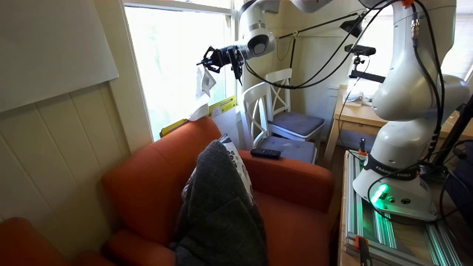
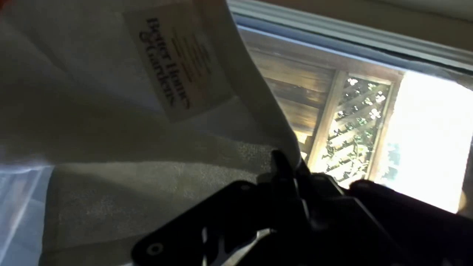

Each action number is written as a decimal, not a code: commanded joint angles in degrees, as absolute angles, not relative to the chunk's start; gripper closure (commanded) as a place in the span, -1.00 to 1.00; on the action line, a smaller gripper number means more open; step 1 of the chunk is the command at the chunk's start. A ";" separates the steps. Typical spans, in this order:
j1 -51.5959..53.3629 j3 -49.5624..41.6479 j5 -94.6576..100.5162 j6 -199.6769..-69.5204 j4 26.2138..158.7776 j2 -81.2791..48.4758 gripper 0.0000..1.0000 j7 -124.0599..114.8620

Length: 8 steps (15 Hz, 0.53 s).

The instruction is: Use the white towel on the chair to wipe the window

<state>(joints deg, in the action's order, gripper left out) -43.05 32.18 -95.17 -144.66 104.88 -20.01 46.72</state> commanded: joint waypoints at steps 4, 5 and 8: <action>-23.52 6.71 -94.69 -133.48 111.02 -14.04 0.92 40.69; -22.43 5.59 -94.61 -133.18 111.11 -14.00 0.92 40.45; -21.37 5.43 -92.60 -132.51 111.04 -14.45 0.98 38.33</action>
